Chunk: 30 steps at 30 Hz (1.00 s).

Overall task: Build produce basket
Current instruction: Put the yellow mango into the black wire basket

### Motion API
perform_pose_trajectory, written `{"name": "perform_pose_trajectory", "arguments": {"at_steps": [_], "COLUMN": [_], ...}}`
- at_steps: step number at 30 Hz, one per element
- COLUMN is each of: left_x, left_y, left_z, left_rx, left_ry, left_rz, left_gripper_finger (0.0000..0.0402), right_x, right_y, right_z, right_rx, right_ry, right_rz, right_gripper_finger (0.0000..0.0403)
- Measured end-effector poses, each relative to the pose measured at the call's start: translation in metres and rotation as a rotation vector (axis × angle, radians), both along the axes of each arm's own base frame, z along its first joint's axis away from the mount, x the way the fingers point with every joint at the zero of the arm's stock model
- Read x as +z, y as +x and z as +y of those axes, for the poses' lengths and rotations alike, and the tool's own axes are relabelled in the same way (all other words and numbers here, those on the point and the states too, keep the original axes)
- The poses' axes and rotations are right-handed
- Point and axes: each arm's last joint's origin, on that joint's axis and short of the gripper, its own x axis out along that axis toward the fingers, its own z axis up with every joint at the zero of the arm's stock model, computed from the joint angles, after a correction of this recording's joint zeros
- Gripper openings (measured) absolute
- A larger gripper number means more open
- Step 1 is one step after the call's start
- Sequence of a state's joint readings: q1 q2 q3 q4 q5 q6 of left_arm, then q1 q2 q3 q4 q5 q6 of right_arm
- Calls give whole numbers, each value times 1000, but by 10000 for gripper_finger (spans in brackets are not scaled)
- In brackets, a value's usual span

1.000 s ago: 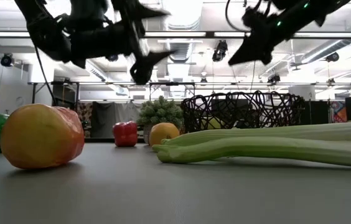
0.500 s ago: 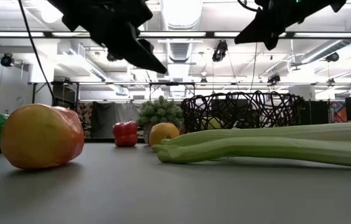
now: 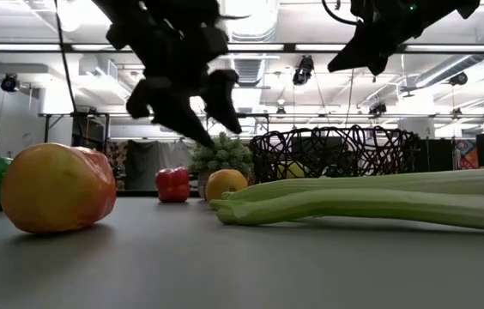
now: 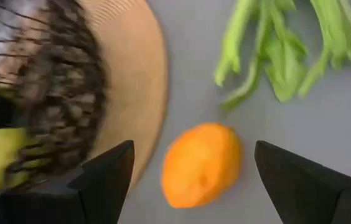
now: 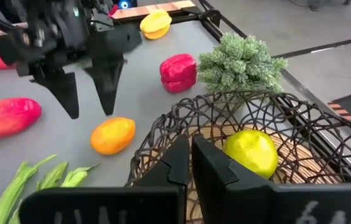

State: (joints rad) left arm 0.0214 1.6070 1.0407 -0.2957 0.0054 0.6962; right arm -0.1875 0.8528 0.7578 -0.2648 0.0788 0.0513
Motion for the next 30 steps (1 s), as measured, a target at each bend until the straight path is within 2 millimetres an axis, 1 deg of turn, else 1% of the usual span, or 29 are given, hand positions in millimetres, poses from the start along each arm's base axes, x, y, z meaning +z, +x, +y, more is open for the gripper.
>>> {"name": "perform_pose_trajectory", "arguments": {"at_steps": [3,7,12,22,26,28,30], "left_x": [-6,-9,-16,-21,-31,-37,-47], "left_y": [6,12,17,15,17,22,23], "left_z": [1,2,2,1,1,1,1], "left_rx": [-5,-32,-52,-71,-80,-79,-80], "left_ry": [62,119,133,107,97,98,95], "left_rz": [80,116,120,119,133,124,158], "left_gripper_finger": [313,313,313,313,313,313,313], "right_x": [0,-2,-3,-4,-4,-4,-5], "right_y": [0,-1,-1,-1,-1,-2,-2], "right_z": [0,0,0,0,0,0,1], "right_rx": [0,0,0,0,-3,-3,-2], "right_ry": [1,5,6,8,14,14,16], "right_rz": [4,26,32,34,33,35,42], "right_gripper_finger": [9,9,9,9,9,9,9]}}
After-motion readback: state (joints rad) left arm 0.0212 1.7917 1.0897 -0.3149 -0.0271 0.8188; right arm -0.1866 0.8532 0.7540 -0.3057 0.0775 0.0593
